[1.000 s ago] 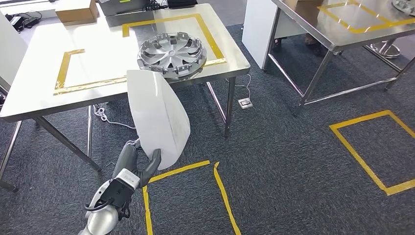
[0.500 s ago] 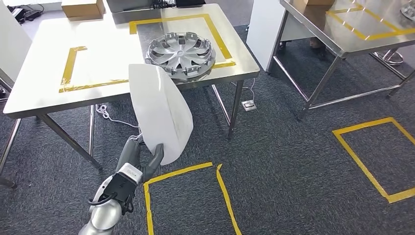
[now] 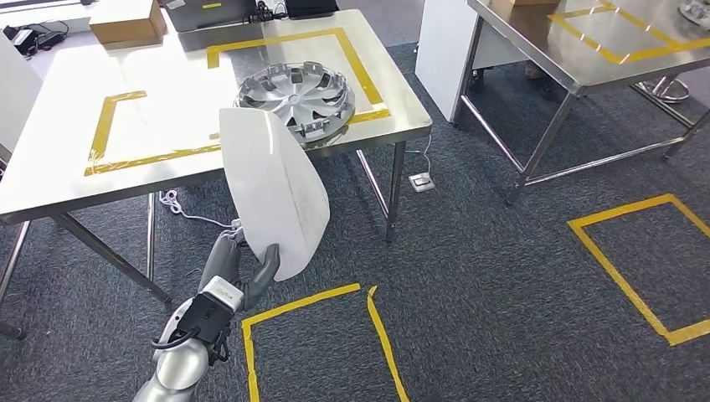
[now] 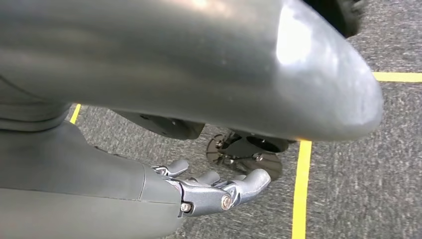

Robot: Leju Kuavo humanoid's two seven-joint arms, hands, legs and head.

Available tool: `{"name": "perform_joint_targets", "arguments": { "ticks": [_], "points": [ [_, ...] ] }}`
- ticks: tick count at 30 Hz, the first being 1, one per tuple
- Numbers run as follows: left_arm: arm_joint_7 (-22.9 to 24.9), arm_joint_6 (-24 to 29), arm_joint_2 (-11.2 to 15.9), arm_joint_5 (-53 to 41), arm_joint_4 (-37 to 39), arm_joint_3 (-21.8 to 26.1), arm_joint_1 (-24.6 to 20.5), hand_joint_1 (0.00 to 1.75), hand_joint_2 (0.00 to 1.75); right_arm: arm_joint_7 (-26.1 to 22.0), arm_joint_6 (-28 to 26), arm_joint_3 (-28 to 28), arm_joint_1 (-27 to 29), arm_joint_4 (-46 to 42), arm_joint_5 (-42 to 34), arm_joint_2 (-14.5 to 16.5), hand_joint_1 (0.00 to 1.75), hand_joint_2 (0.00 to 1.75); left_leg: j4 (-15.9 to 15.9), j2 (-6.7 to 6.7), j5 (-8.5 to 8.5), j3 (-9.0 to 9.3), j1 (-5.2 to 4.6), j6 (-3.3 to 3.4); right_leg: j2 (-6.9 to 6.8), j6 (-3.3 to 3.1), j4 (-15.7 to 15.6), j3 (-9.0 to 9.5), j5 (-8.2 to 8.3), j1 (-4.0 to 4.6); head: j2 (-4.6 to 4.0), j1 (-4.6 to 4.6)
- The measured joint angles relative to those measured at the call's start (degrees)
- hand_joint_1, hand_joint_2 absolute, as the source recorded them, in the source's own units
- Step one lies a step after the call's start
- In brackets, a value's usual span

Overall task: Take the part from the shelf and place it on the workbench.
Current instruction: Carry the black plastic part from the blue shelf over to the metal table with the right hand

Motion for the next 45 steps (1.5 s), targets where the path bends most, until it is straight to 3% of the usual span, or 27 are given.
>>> {"name": "perform_joint_targets", "arguments": {
  "ticks": [2, 6, 8, 10, 11, 12, 13, 15, 16, 17, 19, 22, 23, 25, 26, 27, 28, 30, 32, 35, 37, 38, 41, 42, 43, 45],
  "points": [
    [-0.21, 0.03, 0.03, 0.17, 0.11, 0.03, -0.06, 1.75, 1.75, 0.03, 0.04, 0.00, -0.08, 0.00, 0.03, -0.02, 0.00, 0.00, -3.78, -0.03, 0.78, 1.73, -0.13, 0.73, 0.03, 0.63, 0.20, 0.08, -0.47, 0.21, 0.00, 0.05],
    [-0.51, 0.05, 0.02, 0.37, 0.27, 0.07, -0.10, 1.75, 1.75, 0.08, 0.04, 0.00, -0.24, 0.00, 0.10, -0.15, 0.00, 0.00, -4.06, -0.22, 0.27, 2.11, -0.15, 2.41, -0.14, 1.93, 1.34, -0.18, -1.52, 0.07, 0.00, 0.21],
    [-0.61, 0.05, -0.01, 0.39, 0.39, 0.07, -0.14, 1.75, 1.75, 0.04, 0.06, 0.00, -0.25, 0.00, 0.10, -0.19, 0.00, 0.00, -4.19, -0.11, 0.03, 2.48, -0.02, 2.99, -0.19, 2.50, 6.79, -2.96, -3.99, -0.06, 0.00, 0.36],
    [-0.63, 0.05, -0.03, 0.39, 0.63, 0.07, -0.14, 1.75, 1.75, 0.03, 0.06, 0.00, -0.08, 0.00, 0.10, -0.19, 0.00, 0.00, -4.17, -0.05, -0.31, 2.67, -0.06, 3.27, -0.19, 2.77, 14.41, -7.60, -6.55, -0.11, 0.00, 0.42],
    [-0.63, 0.05, -0.03, 0.40, 0.76, 0.07, -0.12, 1.75, 1.75, 0.03, 0.06, 0.00, 0.06, 0.00, 0.10, -0.19, 0.00, 0.00, -4.15, -0.08, -0.50, 2.82, -0.08, 3.30, -0.19, 2.78, 16.54, -9.24, -6.58, -0.12, 0.00, 0.42],
    [-0.63, 0.05, -0.03, 0.44, 0.86, 0.07, -0.11, 1.75, 1.75, 0.03, 0.06, 0.00, 0.19, 0.00, 0.09, -0.19, 0.00, 0.00, -4.13, -0.15, -0.72, 3.06, -0.09, 3.28, -0.19, 2.71, 16.51, -9.84, -5.41, -0.12, 0.00, 0.43],
    [-0.63, 0.05, -0.06, 0.48, 0.92, 0.07, -0.10, 1.75, 1.75, 0.02, 0.06, 0.00, 0.29, 0.00, 0.09, -0.20, 0.00, 0.00, -4.12, -0.21, -0.98, 3.42, -0.09, 3.18, -0.19, 2.55, 14.16, -9.25, -3.23, -0.11, 0.00, 0.45],
    [-0.64, 0.02, -0.17, 0.58, 0.96, 0.07, -0.11, 1.75, 1.75, 0.02, 0.06, 0.00, 0.37, 0.00, 0.08, -0.27, 0.00, 0.00, -4.11, -0.28, -1.59, 4.17, -0.12, 2.83, -0.21, 1.99, 6.12, -6.02, 1.44, -0.01, 0.00, 0.45],
    [-0.65, -0.01, -0.23, 0.61, 0.96, 0.07, -0.13, 1.75, 1.75, 0.02, 0.06, 0.00, 0.36, 0.00, 0.08, -0.31, 0.00, 0.00, -4.07, -0.28, -1.87, 4.38, -0.19, 2.54, -0.22, 1.68, 3.01, -4.69, 2.58, 0.14, 0.00, 0.45],
    [-0.66, -0.03, -0.27, 0.64, 0.97, 0.07, -0.13, 1.75, 1.75, 0.03, 0.06, 0.00, 0.34, 0.00, 0.07, -0.34, 0.00, 0.00, -4.08, -0.27, -2.09, 4.48, -0.25, 2.24, -0.21, 1.40, 1.27, -3.96, 2.89, 0.31, 0.00, 0.43],
    [-0.68, -0.05, -0.32, 0.68, 0.97, 0.07, -0.15, 1.75, 1.75, 0.14, 0.06, -0.01, 0.40, 0.00, 0.06, -0.34, 0.00, 0.00, -4.31, -0.24, -2.36, 4.67, -0.30, 1.57, -0.16, 0.83, 0.66, -3.78, 2.38, 0.57, 0.00, 0.42],
    [-0.70, -0.11, -0.37, 0.73, 0.84, 0.07, -0.20, 1.75, 1.75, 0.34, 0.07, -0.02, 0.72, 0.00, 0.10, -0.34, 0.00, 0.00, -2.53, -0.16, -3.61, 4.22, -0.24, 0.59, -0.17, -0.21, -0.05, -2.71, 2.17, 0.08, 0.00, 0.25],
    [-0.70, -0.14, -0.36, 0.76, 0.82, 0.07, -0.20, 1.75, 1.75, 0.37, 0.07, -0.02, 0.76, 0.00, 0.14, -0.34, 0.00, 0.00, 0.20, -0.13, -4.82, 2.88, -0.20, 0.32, -0.19, -0.50, -0.21, -2.24, 2.03, -0.06, 0.00, 0.13],
    [-0.68, -0.19, -0.21, 0.81, 0.94, 0.07, -0.07, 1.75, 1.75, 0.48, 0.08, -0.02, 0.78, 0.00, 0.26, -0.34, 0.00, 0.00, 8.01, -0.11, -7.58, -1.57, -0.16, -0.05, -0.21, -0.89, -0.23, -1.60, 1.49, -0.03, 0.00, -0.03],
    [-0.66, -0.20, -0.09, 0.82, 1.03, 0.07, 0.07, 1.75, 1.75, 0.57, 0.08, -0.02, 0.83, 0.00, 0.31, -0.35, 0.00, 0.00, 10.97, -0.11, -8.06, -3.58, -0.14, -0.14, -0.19, -0.94, -0.21, -1.28, 1.20, 0.00, 0.00, -0.03],
    [-0.64, -0.21, 0.04, 0.82, 1.10, 0.07, 0.22, 1.75, 1.75, 0.65, 0.08, -0.02, 0.89, 0.00, 0.38, -0.35, 0.00, 0.00, 12.08, -0.11, -7.42, -4.78, -0.14, -0.14, -0.15, -0.93, -0.20, -0.92, 0.88, 0.03, 0.00, -0.02],
    [-0.63, -0.21, 0.15, 0.83, 1.14, 0.07, 0.33, 1.75, 1.75, 0.69, 0.08, -0.02, 0.95, 0.00, 0.48, -0.35, 0.00, 0.00, 10.91, -0.11, -5.66, -4.82, -0.15, -0.08, -0.11, -0.87, -0.18, -0.48, 0.54, 0.04, 0.00, -0.03],
    [-0.69, -0.20, 0.33, 0.90, 1.14, 0.07, 0.46, 1.75, 1.75, 0.73, 0.08, -0.02, 0.99, 0.00, 0.69, -0.33, 0.00, 0.00, 3.41, -0.10, -0.50, -2.19, -0.17, 0.31, -0.04, -0.61, -0.17, 0.56, -0.27, 0.06, 0.00, -0.03],
    [-0.83, -0.19, 0.49, 1.06, 1.14, 0.08, 0.52, 1.75, 1.75, 0.72, 0.06, -0.02, 0.90, 0.01, 0.84, -0.31, 0.00, 0.00, -2.90, -0.11, 1.84, 0.59, -0.34, 0.84, 0.02, -0.04, -0.09, 1.12, -1.04, 0.23, 0.00, -0.02],
    [-1.02, -0.17, 0.70, 1.26, 1.11, 0.13, 0.75, 1.75, 1.75, 0.71, 0.04, -0.02, 0.73, 0.02, 0.94, -0.32, 0.00, 0.00, -4.26, -0.26, 1.12, 1.40, -0.41, 1.82, -0.05, 0.99, -0.17, 1.33, -1.71, 0.34, 0.00, 0.05],
    [-1.09, -0.17, 0.76, 1.31, 1.10, 0.14, 0.81, 1.75, 1.75, 0.69, 0.04, -0.01, 0.65, 0.01, 0.97, -0.35, 0.00, 0.00, -4.56, -0.29, 0.77, 1.96, -0.24, 2.52, -0.16, 1.69, 1.43, 0.97, -2.65, 0.25, 0.00, 0.27],
    [-1.11, -0.17, 0.76, 1.32, 1.09, 0.14, 0.80, 1.75, 1.75, 0.66, 0.04, -0.01, 0.62, 0.00, 0.97, -0.37, 0.00, 0.00, -4.69, -0.26, 0.61, 2.29, -0.12, 2.79, -0.18, 1.99, 3.53, 0.01, -3.56, 0.15, 0.00, 0.39],
    [-1.11, -0.19, 0.74, 1.35, 1.22, 0.14, 0.85, 1.75, 1.75, 0.52, 0.04, 0.00, 0.69, 0.00, 0.87, -0.37, 0.00, 0.00, -4.66, -0.16, -0.21, 2.95, -0.13, 3.17, -0.20, 2.59, 14.58, -6.93, -7.18, -0.08, 0.00, 0.58],
    [-1.11, -0.20, 0.72, 1.35, 1.31, 0.14, 0.89, 1.75, 1.75, 0.50, 0.04, 0.00, 0.77, 0.00, 0.82, -0.37, 0.00, 0.00, -4.61, -0.19, -0.57, 3.27, -0.14, 3.16, -0.20, 2.66, 16.72, -8.81, -7.08, -0.12, 0.00, 0.60],
    [-1.11, -0.21, 0.67, 1.35, 1.38, 0.14, 0.90, 1.75, 1.75, 0.50, 0.04, 0.00, 0.84, 0.00, 0.78, -0.37, 0.00, 0.00, -4.56, -0.24, -0.95, 3.69, -0.14, 3.10, -0.20, 2.62, 16.28, -9.40, -5.59, -0.14, 0.00, 0.61],
    [-1.12, -0.26, 0.50, 1.34, 1.46, 0.14, 0.89, 1.75, 1.75, 0.49, 0.04, 0.00, 0.89, 0.00, 0.70, -0.38, 0.00, 0.00, -4.50, -0.33, -1.86, 4.83, -0.13, 2.82, -0.22, 2.23, 9.49, -7.49, -0.10, -0.12, 0.00, 0.62]
  ]
}}
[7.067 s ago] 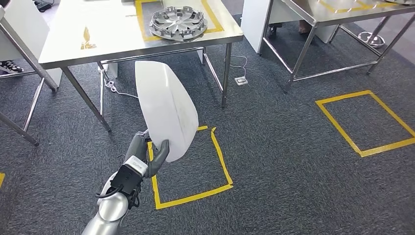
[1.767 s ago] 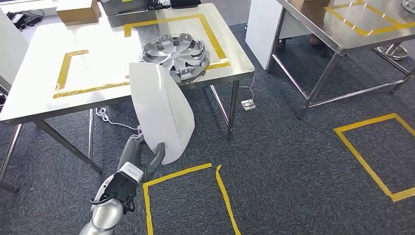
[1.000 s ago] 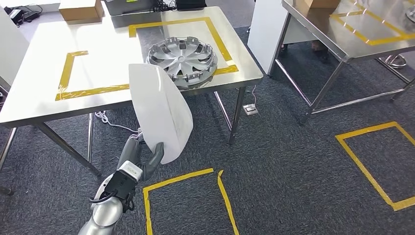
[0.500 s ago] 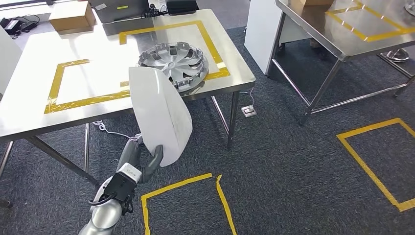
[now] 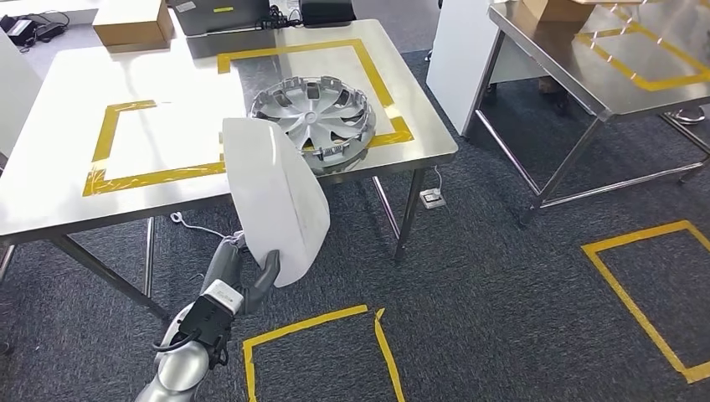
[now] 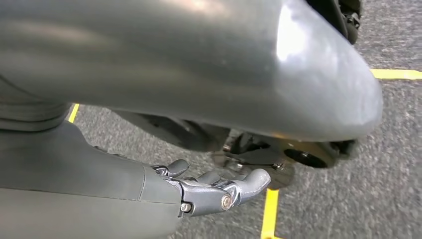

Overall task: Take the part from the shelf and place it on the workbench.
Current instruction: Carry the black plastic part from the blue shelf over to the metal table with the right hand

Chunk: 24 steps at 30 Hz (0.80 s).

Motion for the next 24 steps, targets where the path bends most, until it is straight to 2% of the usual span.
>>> {"name": "perform_joint_targets", "arguments": {
  "ticks": [1, 2, 3, 4, 7, 8, 9, 11, 12, 13, 14, 15, 16, 17, 18, 19, 22, 23, 24],
  "points": [
    [-0.01, -0.03, -0.09, -0.01, 0.01, 0.00, -0.03, 1.75, 1.75, 0.01, 0.00, 0.00, 0.00, 0.00, -0.01, -0.01, 0.00, 0.00, 0.07, -0.02, -0.50, 0.47, -0.12, -0.26, -0.02, -0.30, -3.90, 1.49, 2.04, 0.14, 0.00, 0.00],
    [-0.02, -0.05, -0.15, -0.01, 0.02, 0.00, -0.06, 1.75, 1.75, 0.00, 0.00, 0.00, -0.05, 0.00, -0.02, -0.01, 0.00, 0.00, 0.09, -0.03, -0.91, 0.77, -0.21, -0.53, -0.03, -0.63, -6.76, 2.65, 3.14, 0.27, 0.00, -0.01],
    [-0.02, -0.07, -0.19, -0.02, 0.03, 0.00, -0.08, 1.75, 1.75, -0.03, 0.00, 0.00, -0.10, 0.00, -0.02, -0.01, 0.00, 0.00, 0.05, -0.03, -1.24, 0.91, -0.29, -0.83, -0.03, -0.94, -8.28, 3.27, 3.30, 0.43, 0.00, -0.02],
    [-0.02, -0.09, -0.21, -0.02, 0.01, 0.00, -0.10, 1.75, 1.75, -0.07, 0.00, 0.00, -0.13, 0.00, -0.02, -0.01, 0.00, 0.00, -0.05, -0.03, -1.49, 1.02, -0.34, -1.16, 0.00, -1.24, -8.62, 3.49, 2.77, 0.58, 0.00, -0.03],
    [-0.02, -0.11, -0.22, -0.08, -0.45, -0.01, -0.18, 1.75, 1.75, -0.26, 0.00, 0.00, -0.06, 0.00, -0.02, 0.01, 0.00, 0.00, 0.75, 0.10, -2.46, 1.11, -0.24, -2.13, 0.11, -2.17, -9.15, 4.25, 2.19, 0.30, 0.00, -0.15],
    [-0.03, -0.11, -0.22, -0.10, -0.64, -0.01, -0.23, 1.75, 1.75, -0.34, 0.00, 0.00, -0.05, 0.00, -0.03, 0.01, 0.00, 0.00, 2.70, 0.15, -3.34, 0.26, -0.22, -2.40, 0.10, -2.50, -9.32, 4.71, 1.98, 0.15, 0.00, -0.22],
    [-0.03, -0.10, -0.22, -0.13, -0.78, -0.02, -0.22, 1.75, 1.75, -0.42, 0.00, 0.00, -0.05, 0.00, -0.03, 0.01, 0.00, 0.00, 5.90, 0.17, -4.56, -1.39, -0.14, -2.60, 0.07, -2.79, -9.40, 5.17, 1.67, 0.10, 0.00, -0.30],
    [0.00, -0.10, -0.18, -0.23, -0.83, -0.02, -0.08, 1.75, 1.75, -0.50, 0.00, 0.00, -0.08, 0.00, -0.04, 0.01, 0.00, 0.00, 13.61, 0.19, -6.89, -6.13, -0.09, -2.83, 0.05, -3.11, -9.39, 6.06, 0.85, 0.11, 0.00, -0.37],
    [0.03, -0.10, -0.15, -0.30, -0.81, -0.02, 0.02, 1.75, 1.75, -0.50, 0.00, 0.00, -0.05, 0.00, -0.05, 0.01, 0.00, 0.00, 16.00, 0.20, -6.86, -8.01, -0.08, -2.87, 0.07, -3.13, -9.39, 6.60, 0.39, 0.12, 0.00, -0.39],
    [0.05, -0.10, -0.14, -0.38, -0.82, -0.02, 0.06, 1.75, 1.75, -0.50, 0.00, 0.00, -0.01, 0.00, -0.07, 0.01, 0.00, 0.00, 16.32, 0.20, -5.67, -8.95, -0.07, -2.87, 0.12, -3.08, -9.38, 7.21, -0.09, 0.11, 0.00, -0.39],
    [0.09, -0.10, -0.14, -0.44, -0.84, -0.02, 0.04, 1.75, 1.75, -0.51, 0.00, 0.00, 0.02, 0.00, -0.11, 0.01, 0.00, 0.00, 14.43, 0.21, -3.39, -8.79, -0.05, -2.80, 0.17, -3.00, -9.37, 7.92, -0.61, 0.11, 0.00, -0.39],
    [0.13, -0.10, -0.14, -0.51, -0.87, -0.02, 0.01, 1.75, 1.75, -0.51, 0.01, 0.00, 0.03, 0.00, -0.20, 0.01, 0.00, 0.00, 10.79, 0.23, -0.46, -7.74, -0.04, -2.67, 0.21, -2.86, -9.37, 8.69, -1.18, 0.10, 0.00, -0.40],
    [0.16, -0.10, -0.13, -0.56, -0.88, -0.02, -0.03, 1.75, 1.75, -0.50, 0.01, 0.00, 0.02, 0.01, -0.28, 0.01, 0.00, 0.00, 7.16, 0.23, 1.76, -6.41, -0.08, -2.48, 0.25, -2.61, -9.33, 9.26, -1.80, 0.18, 0.00, -0.39],
    [0.22, -0.10, -0.15, -0.59, -0.94, -0.02, -0.07, 1.75, 1.75, -0.47, 0.02, 0.00, -0.02, 0.01, -0.36, 0.01, 0.00, 0.00, 3.97, 0.23, 2.95, -5.14, -0.11, -2.19, 0.29, -2.30, -9.25, 9.63, -2.38, 0.28, 0.00, -0.45],
    [0.26, -0.11, -0.16, -0.62, -1.01, -0.02, -0.09, 1.75, 1.75, -0.42, 0.03, 0.00, -0.08, 0.02, -0.41, 0.01, 0.00, 0.00, 1.99, 0.20, 3.28, -4.31, -0.17, -1.84, 0.30, -1.97, -9.26, 9.82, -2.81, 0.37, 0.00, -0.40],
    [0.30, -0.11, -0.18, -0.63, -1.08, -0.02, -0.11, 1.75, 1.75, -0.37, 0.04, 0.00, -0.13, 0.02, -0.43, 0.01, 0.00, 0.00, 1.32, 0.15, 2.72, -3.96, -0.23, -1.43, 0.31, -1.62, -9.19, 9.94, -3.01, 0.49, 0.00, -0.36],
    [0.36, -0.13, -0.28, -0.65, -1.34, -0.02, -0.14, 1.75, 1.75, -0.31, 0.04, -0.02, -0.22, 0.02, -0.42, 0.01, 0.00, 0.00, 0.78, -0.10, 1.84, -3.10, -0.09, -0.16, 0.21, -0.80, -8.12, 10.20, -3.48, 0.46, 0.00, -0.20],
    [0.36, -0.13, -0.33, -0.65, -1.40, -0.02, -0.20, 1.75, 1.75, -0.31, 0.04, -0.02, -0.25, 0.02, -0.40, 0.01, 0.00, 0.00, 0.69, -0.14, 1.59, -2.64, 0.00, 0.18, 0.16, -0.52, -6.35, 9.30, -4.21, 0.37, 0.00, -0.14],
    [0.36, -0.14, -0.37, -0.65, -1.44, -0.02, -0.23, 1.75, 1.75, -0.32, 0.04, -0.02, -0.27, 0.02, -0.39, 0.01, 0.00, 0.00, 0.60, -0.12, 1.30, -2.23, 0.03, 0.43, 0.11, -0.22, -3.48, 7.63, -5.28, 0.26, 0.00, -0.08]
  ]
}}
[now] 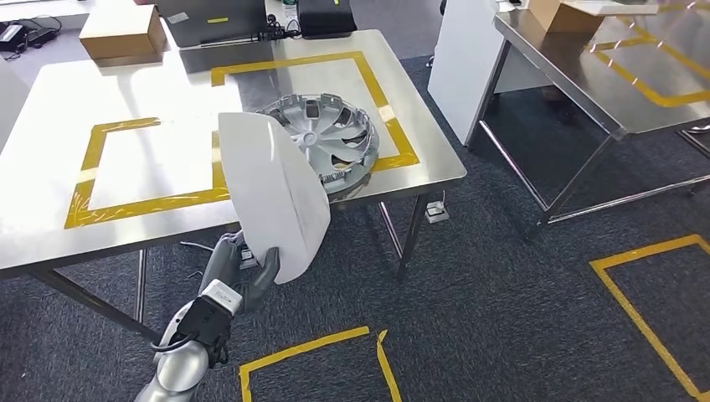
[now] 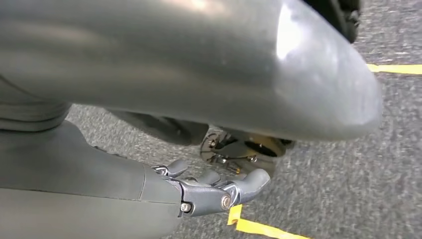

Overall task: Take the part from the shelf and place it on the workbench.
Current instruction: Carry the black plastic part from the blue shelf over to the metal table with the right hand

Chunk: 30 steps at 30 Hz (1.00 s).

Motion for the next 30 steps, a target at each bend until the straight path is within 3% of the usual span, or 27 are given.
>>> {"name": "perform_joint_targets", "arguments": {
  "ticks": [2, 3, 4, 5, 7, 8, 10, 13, 15, 18, 19, 20, 21, 22, 24, 25, 28, 30],
  "points": [
    [0.00, -0.06, -0.03, 0.00, 0.00, 0.00, 0.04, 1.75, 1.75, -0.02, 0.00, 0.00, 0.04, 0.00, 0.10, 0.00, 0.00, 0.00, -0.01, 0.03, -0.66, 0.56, -0.05, 0.24, -0.03, 0.44, 7.14, -4.80, -2.43, -0.15, 0.00, 0.07],
    [0.00, -0.10, -0.03, 0.00, 0.01, 0.00, 0.14, 1.75, 1.75, -0.03, 0.00, 0.01, 0.09, 0.00, 0.19, 0.00, 0.00, 0.00, -0.01, 0.01, -1.01, 0.89, -0.07, 0.23, -0.03, 0.53, 9.59, -6.92, -2.79, -0.20, 0.00, 0.07],
    [0.00, -0.13, -0.02, 0.00, 0.02, 0.00, 0.22, 1.75, 1.75, -0.04, 0.00, 0.01, 0.16, 0.00, 0.28, 0.00, 0.00, 0.00, -0.01, -0.05, -1.41, 1.34, -0.08, 0.17, -0.03, 0.52, 10.18, -8.19, -1.99, -0.22, 0.00, 0.10],
    [0.00, -0.14, -0.02, 0.00, 0.02, 0.00, 0.27, 1.75, 1.75, -0.07, 0.00, 0.02, 0.21, 0.00, 0.35, 0.00, 0.00, 0.00, -0.01, -0.11, -1.83, 1.92, -0.08, 0.09, -0.03, 0.38, 8.71, -8.43, -0.01, -0.23, 0.00, 0.13],
    [0.00, -0.13, -0.03, 0.00, 0.02, 0.00, 0.27, 1.75, 1.75, -0.11, 0.00, 0.02, 0.27, 0.00, 0.36, -0.01, 0.00, 0.00, -0.07, -0.14, -2.77, 3.17, -0.05, -0.19, -0.06, -0.18, 1.72, -6.57, 5.58, -0.11, 0.00, 0.16],
    [0.00, -0.13, -0.03, 0.00, 0.04, 0.00, 0.25, 1.75, 1.75, -0.13, 0.00, 0.02, 0.25, 0.00, 0.36, -0.01, 0.00, 0.00, -0.14, -0.13, -3.16, 3.67, -0.05, -0.42, -0.13, -0.52, -1.38, -5.70, 6.81, 0.14, 0.00, 0.12],
    [0.03, -0.14, -0.07, -0.02, 0.07, -0.01, 0.24, 1.75, 1.75, -0.13, 0.00, 0.02, 0.16, 0.00, 0.34, -0.02, 0.00, 0.00, -0.26, -0.06, -3.66, 4.20, -0.08, -1.08, -0.21, -1.17, -4.52, -4.78, 7.25, 0.61, 0.00, 0.10],
    [0.02, -0.14, -0.13, -0.07, 0.06, -0.02, 0.22, 1.75, 1.75, -0.09, 0.00, 0.01, 0.27, 0.00, 0.31, -0.02, 0.00, 0.00, 0.48, 0.00, -3.95, 4.74, -0.20, -2.12, -0.17, -2.06, -5.49, -3.70, 7.41, 0.43, 0.00, 0.10],
    [-0.01, -0.14, -0.15, -0.08, 0.03, -0.03, 0.06, 1.75, 1.75, -0.05, 0.00, 0.00, 0.28, 0.00, 0.26, -0.02, 0.00, 0.00, 4.04, 0.16, -5.23, 3.07, -0.17, -2.68, -0.15, -2.72, -5.71, -2.57, 7.02, 0.17, 0.00, -0.15],
    [0.02, -0.14, -0.18, -0.14, 0.11, -0.04, 0.14, 1.75, 1.75, 0.25, 0.10, 0.00, 0.22, 0.00, 0.05, -0.02, 0.00, 0.00, 13.97, 0.26, -8.80, -3.42, -0.02, -3.35, -0.11, -3.23, -5.74, -1.54, 6.07, 0.14, 0.00, -0.36],
    [0.07, -0.14, -0.20, -0.22, 0.13, -0.04, 0.21, 1.75, 1.75, 0.43, 0.14, 0.00, 0.26, 0.00, -0.04, -0.02, 0.00, 0.00, 15.53, 0.28, -8.84, -5.05, 0.02, -3.49, -0.07, -3.20, -5.73, -1.13, 5.71, 0.13, 0.00, -0.37],
    [0.11, -0.14, -0.24, -0.33, 0.14, -0.04, 0.24, 1.75, 1.75, 0.59, 0.17, 0.00, 0.32, 0.00, -0.16, -0.02, 0.00, 0.00, 15.09, 0.29, -7.65, -5.68, 0.06, -3.55, -0.03, -3.12, -5.72, -0.63, 5.33, 0.10, 0.00, -0.37],
    [0.17, -0.15, -0.31, -0.43, 0.13, -0.04, 0.24, 1.75, 1.75, 0.69, 0.20, 0.00, 0.35, 0.00, -0.24, -0.02, 0.00, 0.00, 12.58, 0.31, -5.27, -5.28, 0.11, -3.52, 0.01, -2.99, -5.71, -0.02, 4.90, 0.04, 0.00, -0.36],
    [0.22, -0.15, -0.38, -0.55, 0.12, -0.04, 0.22, 1.75, 1.75, 0.71, 0.23, 0.00, 0.37, 0.00, -0.31, -0.02, 0.00, 0.00, 8.67, 0.34, -2.27, -4.16, 0.17, -3.40, 0.04, -2.81, -5.71, 0.58, 4.44, -0.02, 0.00, -0.37],
    [0.34, -0.16, -0.53, -0.68, 0.12, -0.06, 0.16, 1.75, 1.75, 0.69, 0.24, -0.02, 0.32, 0.00, -0.41, -0.03, 0.00, 0.00, 2.28, 0.42, 0.49, -2.15, 0.09, -3.00, 0.15, -2.21, -5.57, 1.35, 3.60, 0.00, 0.00, -0.45],
    [0.45, -0.16, -0.60, -0.78, 0.09, -0.07, 0.15, 1.75, 1.75, 0.67, 0.20, -0.03, 0.28, 0.00, -0.42, -0.04, 0.00, 0.00, 0.87, 0.45, 0.85, -1.70, 0.04, -2.66, 0.17, -1.85, -5.51, 1.41, 3.27, 0.07, 0.00, -0.48],
    [0.84, -0.06, -0.81, -1.16, -0.16, -0.09, 0.12, 1.75, 1.75, 0.61, 0.07, -0.04, 0.22, -0.01, -0.36, -0.07, 0.00, 0.00, 0.62, 0.39, 0.84, -1.33, 0.07, -1.50, 0.05, -0.83, -5.32, 1.54, 2.51, 0.17, 0.00, -0.44],
    [1.00, 0.23, -0.99, -1.55, -0.47, -0.09, 0.01, 1.75, 1.75, 0.61, 0.03, -0.05, 0.17, -0.02, -0.27, -0.11, 0.00, 0.00, 0.49, 0.41, 0.57, -0.85, 0.26, -0.83, -0.04, -0.15, -2.38, 0.35, 1.07, 0.01, 0.00, -0.32]
  ]
}}
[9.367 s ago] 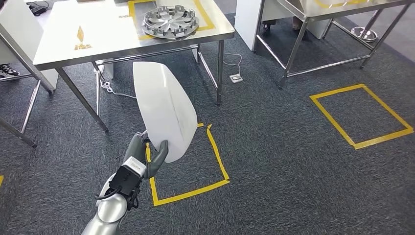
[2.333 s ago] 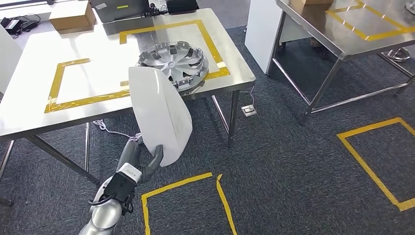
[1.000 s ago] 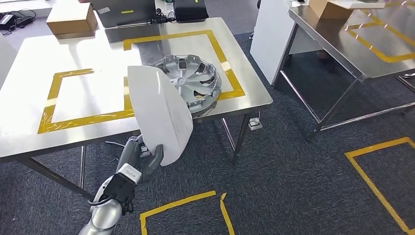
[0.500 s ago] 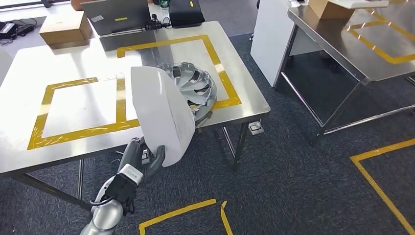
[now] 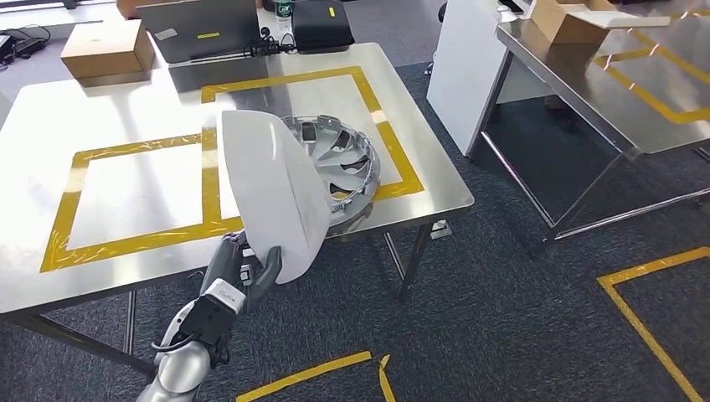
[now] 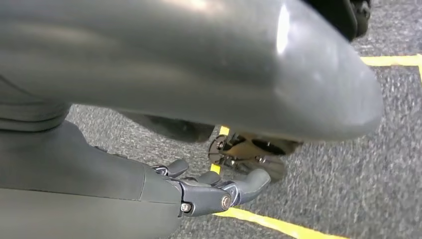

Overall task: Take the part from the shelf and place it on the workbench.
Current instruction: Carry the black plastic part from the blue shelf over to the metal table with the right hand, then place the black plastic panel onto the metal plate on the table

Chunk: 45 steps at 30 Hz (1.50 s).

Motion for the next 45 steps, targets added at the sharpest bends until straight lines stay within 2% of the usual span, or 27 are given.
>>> {"name": "perform_joint_targets", "arguments": {
  "ticks": [1, 3, 4, 5, 6, 8, 9, 10, 11, 13, 15, 16, 18, 19, 20, 21, 23, 24, 25, 26, 28, 30, 35, 37, 39, 41, 45],
  "points": [
    [0.08, 0.21, -0.09, -0.31, -0.13, 0.00, -0.04, 1.75, 1.75, 0.01, -0.01, -0.01, 0.01, 0.00, 0.04, -0.01, 0.00, 0.00, -0.04, 0.05, -0.20, 0.23, 0.04, 0.27, -0.02, 0.30, 3.23, -1.75, -1.29, -0.10, 0.00, 0.07],
    [0.28, 0.64, -0.18, -1.02, -0.22, 0.00, -0.05, 1.75, 1.75, 0.04, 0.00, -0.01, 0.08, 0.00, 0.06, 0.00, 0.00, 0.00, -0.04, 0.08, -0.69, 0.58, 0.02, 0.55, -0.03, 0.64, 11.06, -6.79, -3.78, -0.20, 0.00, 0.14],
    [0.39, 0.91, -0.19, -1.39, -0.22, 0.00, -0.01, 1.75, 1.75, 0.07, 0.01, -0.01, 0.16, 0.00, 0.07, 0.00, 0.00, 0.00, -0.03, 0.03, -0.96, 0.82, 0.01, 0.56, -0.03, 0.69, 13.48, -8.77, -3.87, -0.23, 0.00, 0.14],
    [0.48, 1.22, -0.19, -1.78, -0.22, 0.00, 0.02, 1.75, 1.75, 0.08, 0.01, -0.01, 0.23, 0.00, 0.07, -0.01, 0.00, 0.00, -0.03, -0.05, -1.24, 1.15, 0.01, 0.51, -0.03, 0.66, 13.78, -9.73, -2.74, -0.25, 0.00, 0.15],
    [0.55, 1.71, -0.19, -2.31, -0.25, 0.00, 0.04, 1.75, 1.75, 0.09, 0.02, -0.02, 0.27, 0.00, 0.07, -0.01, 0.00, 0.00, -0.03, -0.13, -1.54, 1.60, 0.01, 0.41, -0.03, 0.55, 11.80, -9.52, -0.56, -0.25, 0.00, 0.16],
    [0.66, 3.81, -0.19, -4.47, -0.34, 0.00, 0.01, 1.75, 1.75, 0.10, 0.02, -0.06, 0.27, 0.00, 0.05, -0.02, 0.00, 0.00, -0.01, -0.20, -2.23, 2.47, -0.05, 0.06, -0.07, 0.11, 3.78, -6.72, 4.48, -0.18, 0.00, 0.17],
    [0.88, 5.64, -0.18, -6.24, -0.39, 0.01, -0.02, 1.75, 1.75, 0.09, 0.02, -0.10, 0.22, 0.00, 0.03, -0.02, 0.00, 0.00, -0.01, -0.22, -2.61, 2.72, -0.14, -0.23, -0.09, -0.17, 0.51, -5.44, 5.88, -0.05, 0.00, 0.17],
    [1.27, 7.94, -0.14, -8.44, -0.41, 0.02, -0.07, 1.75, 1.75, 0.08, 0.02, -0.15, 0.16, 0.00, 0.01, -0.01, 0.00, 0.00, -0.06, -0.22, -2.94, 2.88, -0.23, -0.54, -0.10, -0.45, -1.48, -4.65, 6.41, 0.10, 0.00, 0.15],
    [1.79, 10.33, -0.08, -10.75, -0.40, 0.05, -0.15, 1.75, 1.75, 0.07, 0.01, -0.18, 0.14, 0.00, -0.01, -0.01, 0.00, 0.00, -0.18, -0.22, -3.18, 2.95, -0.28, -0.87, -0.10, -0.72, -2.11, -4.40, 6.18, 0.27, 0.00, 0.14],
    [3.33, 14.78, 0.17, -15.05, -0.32, 0.30, -0.56, 1.75, 1.75, 0.05, 0.00, -0.22, 0.15, 0.00, 0.00, 0.03, 0.00, 0.00, -0.40, -0.18, -3.46, 3.34, -0.24, -1.54, -0.06, -1.36, -2.42, -4.13, 6.02, 0.25, 0.00, 0.14],
    [5.28, 18.56, 0.84, -18.73, 0.32, 1.12, -1.66, 1.75, 1.75, 0.06, -0.01, -0.23, 0.20, 0.00, 0.12, 0.08, 0.00, 0.00, 1.54, -0.11, -4.61, 2.74, -0.21, -2.12, -0.09, -2.14, -2.88, -3.57, 6.07, -0.04, 0.00, 0.00],
    [6.35, 20.35, 1.32, -20.56, 1.07, 1.78, -2.48, 1.75, 1.75, 0.07, -0.01, -0.23, 0.18, 0.00, 0.19, 0.11, 0.00, 0.00, 4.15, -0.08, -5.90, 1.49, -0.18, -2.33, -0.13, -2.47, -3.04, -3.30, 6.05, -0.16, 0.00, -0.09],
    [7.98, 23.68, 2.61, -24.07, 3.76, 3.58, -4.50, 1.75, 1.75, 0.08, 0.02, -0.23, 0.12, 0.00, 0.28, 0.11, 0.00, 0.00, 11.40, -0.07, -8.90, -2.66, -0.16, -2.65, -0.13, -2.92, -3.04, -2.99, 5.78, -0.12, 0.00, -0.17],
    [8.82, 25.56, 3.36, -26.14, 5.67, 4.51, -5.65, 1.75, 1.75, 0.09, 0.03, -0.23, 0.13, 0.00, 0.31, 0.11, 0.00, 0.00, 14.15, -0.07, -9.43, -4.50, -0.14, -2.74, -0.08, -3.01, -3.03, -2.84, 5.63, -0.10, 0.00, -0.19],
    [10.18, 28.22, 4.23, -29.37, 8.04, 5.47, -7.00, 1.75, 1.75, 0.09, 0.04, -0.23, 0.15, 0.00, 0.36, 0.11, 0.00, 0.00, 15.11, -0.07, -8.82, -5.54, -0.14, -2.79, -0.02, -3.05, -3.01, -2.64, 5.45, -0.08, 0.00, -0.19],
    [12.17, 31.37, 5.11, -33.89, 10.68, 6.36, -8.69, 1.75, 1.75, 0.09, 0.04, -0.23, 0.17, 0.00, 0.41, 0.13, 0.00, 0.00, 13.88, -0.07, -7.07, -5.54, -0.13, -2.76, 0.05, -3.00, -2.97, -2.39, 5.24, -0.08, 0.00, -0.19],
    [18.78, 37.53, 7.08, -48.02, 16.01, 8.11, -12.58, 1.75, 1.75, 0.08, 0.10, -0.23, 0.17, 0.00, 0.56, 0.26, 0.00, 0.00, 6.59, -0.03, -2.08, -3.09, -0.14, -2.53, 0.11, -2.72, -2.78, -1.86, 4.72, -0.02, 0.00, -0.19],
    [22.63, 39.40, 8.05, -55.78, 18.24, 8.92, -14.48, 1.75, 1.75, 0.09, 0.14, -0.23, 0.12, 0.01, 0.61, 0.34, 0.00, 0.00, 3.14, -0.03, -0.38, -1.72, -0.19, -2.35, 0.14, -2.48, -2.58, -1.72, 4.39, 0.10, 0.00, -0.17],
    [26.65, 40.41, 9.20, -62.50, 20.23, 9.48, -16.11, 1.75, 1.75, 0.10, 0.19, -0.23, 0.06, 0.01, 0.66, 0.43, 0.00, 0.00, 0.84, -0.02, 0.53, -0.78, -0.23, -2.16, 0.17, -2.25, -2.45, -1.67, 4.14, 0.22, 0.00, -0.13],
    [30.57, 40.85, 10.20, -66.84, 22.06, 9.67, -17.59, 1.75, 1.75, 0.13, 0.22, -0.23, 0.01, 0.01, 0.66, 0.48, 0.00, 0.00, -0.17, -0.01, 0.74, -0.36, -0.25, -2.05, 0.22, -2.29, -2.31, -1.71, 3.95, 0.38, 0.00, -0.09],
    [36.93, 41.07, 12.39, -69.77, 26.68, 8.93, -20.71, 1.75, 1.75, 0.15, 0.27, -0.23, 0.00, 0.01, 0.61, 0.55, 0.00, 0.00, -0.38, -0.05, 0.75, -0.22, -0.25, -1.94, 0.28, -2.73, -2.31, -1.72, 3.87, 0.56, 0.00, 0.02],
    [40.28, 41.11, 14.55, -69.73, 32.52, 7.54, -24.31, 1.75, 1.75, 0.12, 0.30, -0.23, 0.06, 0.02, 0.44, 0.65, 0.00, 0.00, -0.41, -0.09, 0.73, -0.22, -0.26, -1.79, 0.28, -3.02, -2.55, -1.54, 3.94, 0.63, 0.00, 0.04],
    [43.49, 41.09, 19.11, -69.72, 46.17, 3.82, -31.48, 1.75, 1.75, 0.05, 0.42, -0.23, 0.07, 0.02, 0.29, 0.97, 0.00, 0.00, -0.41, -0.09, 0.59, -0.22, -0.29, -1.38, 0.28, -2.71, -3.01, -1.29, 4.06, 0.66, 0.00, 0.04],
    [43.94, 41.01, 20.76, -69.72, 50.98, 2.45, -33.74, 1.75, 1.75, 0.03, 0.43, -0.23, 0.07, 0.02, 0.29, 1.20, 0.00, 0.00, -0.41, 0.02, 0.55, -0.22, -0.31, -1.33, 0.35, -2.29, -3.09, -1.29, 4.10, 0.65, 0.00, 0.03],
    [43.92, 40.94, 22.17, -69.72, 54.37, 1.69, -35.36, 1.75, 1.75, 0.05, 0.43, -0.23, 0.13, 0.02, 0.29, 1.42, 0.00, 0.00, -0.40, 0.11, 0.53, -0.21, -0.32, -1.30, 0.42, -1.93, -3.14, -1.32, 4.11, 0.62, 0.00, 0.02],
    [43.79, 40.97, 23.21, -69.72, 56.96, 1.13, -36.48, 1.75, 1.75, 0.08, 0.43, -0.23, 0.16, 0.02, 0.29, 1.58, 0.00, 0.00, -0.40, 0.10, 0.53, -0.21, -0.31, -1.30, 0.42, -1.86, -3.15, -1.32, 4.09, 0.60, 0.00, 0.02],
    [43.30, 41.19, 24.13, -69.72, 59.66, 0.79, -37.12, 0.00, 1.75, 0.09, 0.46, -0.24, 0.10, 0.02, 0.28, 1.75, 0.00, 0.00, -0.43, 0.06, 0.55, -0.19, -0.19, -1.32, 0.37, -1.83, -3.14, -1.31, 4.06, 0.59, 0.00, 0.01]
  ]
}}
